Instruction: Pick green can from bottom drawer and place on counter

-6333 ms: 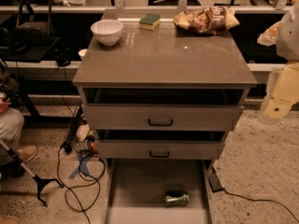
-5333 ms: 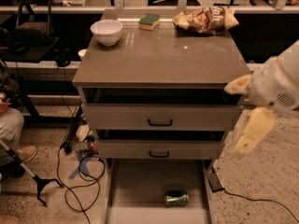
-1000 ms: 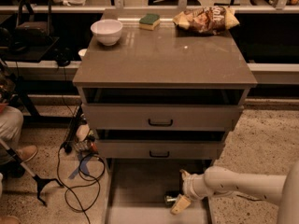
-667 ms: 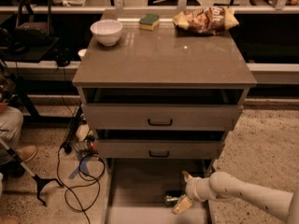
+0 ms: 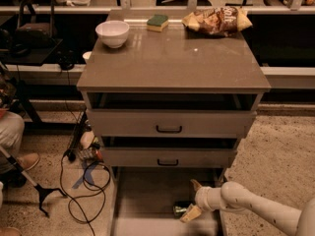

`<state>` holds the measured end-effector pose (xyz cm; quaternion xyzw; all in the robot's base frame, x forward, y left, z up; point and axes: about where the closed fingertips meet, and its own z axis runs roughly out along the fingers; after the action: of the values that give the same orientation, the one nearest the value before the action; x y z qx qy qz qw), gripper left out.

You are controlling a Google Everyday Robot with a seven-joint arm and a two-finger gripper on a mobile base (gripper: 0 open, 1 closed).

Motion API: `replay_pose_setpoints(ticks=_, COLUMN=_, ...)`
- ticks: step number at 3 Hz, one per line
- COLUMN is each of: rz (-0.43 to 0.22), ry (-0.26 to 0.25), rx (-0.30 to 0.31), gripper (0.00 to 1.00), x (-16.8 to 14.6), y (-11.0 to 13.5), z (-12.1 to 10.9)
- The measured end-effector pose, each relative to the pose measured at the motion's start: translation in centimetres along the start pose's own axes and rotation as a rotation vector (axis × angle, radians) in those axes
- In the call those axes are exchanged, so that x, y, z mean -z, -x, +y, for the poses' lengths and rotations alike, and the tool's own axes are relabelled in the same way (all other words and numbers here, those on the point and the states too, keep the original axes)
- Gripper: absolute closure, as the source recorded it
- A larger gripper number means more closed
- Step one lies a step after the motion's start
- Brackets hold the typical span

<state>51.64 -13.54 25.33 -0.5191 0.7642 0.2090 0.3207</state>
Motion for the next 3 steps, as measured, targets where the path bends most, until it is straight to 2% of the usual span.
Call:
replay_pose_setpoints(ticks=1, rz=-0.009, ry=-0.006, rx=0.025, gripper=0.0, x=-0.7, y=-0.7, z=-0.2)
replay_pose_setpoints(ticks=2, rz=-0.055, ry=0.019, rx=0.066, gripper=0.0, x=-2.4, y=-2.1, z=-0.1)
replay_pose_setpoints(ticks=3, rz=-0.077, ry=0.068, rx=0.111, gripper=0.0, x=-4.4, y=-3.8, z=-0.2)
